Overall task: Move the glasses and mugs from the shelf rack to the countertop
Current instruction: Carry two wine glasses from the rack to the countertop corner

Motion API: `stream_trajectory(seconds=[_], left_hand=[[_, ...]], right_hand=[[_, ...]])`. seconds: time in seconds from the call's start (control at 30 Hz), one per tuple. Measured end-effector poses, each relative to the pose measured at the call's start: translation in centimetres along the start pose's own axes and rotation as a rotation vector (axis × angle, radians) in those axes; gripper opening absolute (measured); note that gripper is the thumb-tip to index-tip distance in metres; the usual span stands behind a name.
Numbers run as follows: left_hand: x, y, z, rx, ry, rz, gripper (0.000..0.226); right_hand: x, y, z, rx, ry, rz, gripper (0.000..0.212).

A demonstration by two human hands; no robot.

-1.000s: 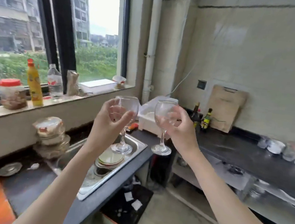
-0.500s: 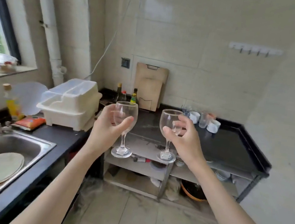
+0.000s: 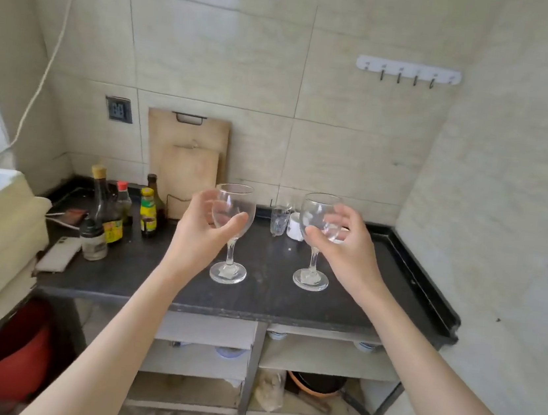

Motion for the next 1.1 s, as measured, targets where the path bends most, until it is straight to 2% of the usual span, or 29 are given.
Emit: stream_trajectory(seconds=[0.27, 0.53, 0.67, 0.93, 1.1], left_hand=[[-10.9, 5.9, -6.7, -0.036, -0.101, -0.115, 0.057], [-22.0, 11.9, -15.3, -0.087, -0.223, -0.151, 0.047], [-27.1, 15.5, -20.0, -0.092, -0.314, -0.190, 0.052], [-32.1, 20.6, -29.8, -0.157, -0.459, -0.272, 0.059], [-35.0, 22.7, -34.6, -0.158, -0.517, -0.352, 0.062]], right_hand=[[-10.3, 0.1, 7.6, -0.006, 0.098, 0.009, 0.062], [-22.0, 0.6, 16.7, -0.001, 0.164, -0.056, 0.069], [-27.9, 1.2, 22.4, 0.043, 0.213, -0.122, 0.058], [-34.5, 4.6, 33.9, 0.090, 0.417, -0.271, 0.061], [-36.9, 6.7, 38.9, 0.110, 0.517, -0.302, 0.064]])
Point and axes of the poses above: each hand's wrist, its own x-axis away from the middle knuckle, its own y-axis out of the palm, z = x × y, the point moved 2 cm from there along -x, towards the middle knuckle, and after that the axes turned 7 degrees about -z, right-handed, at the moved point
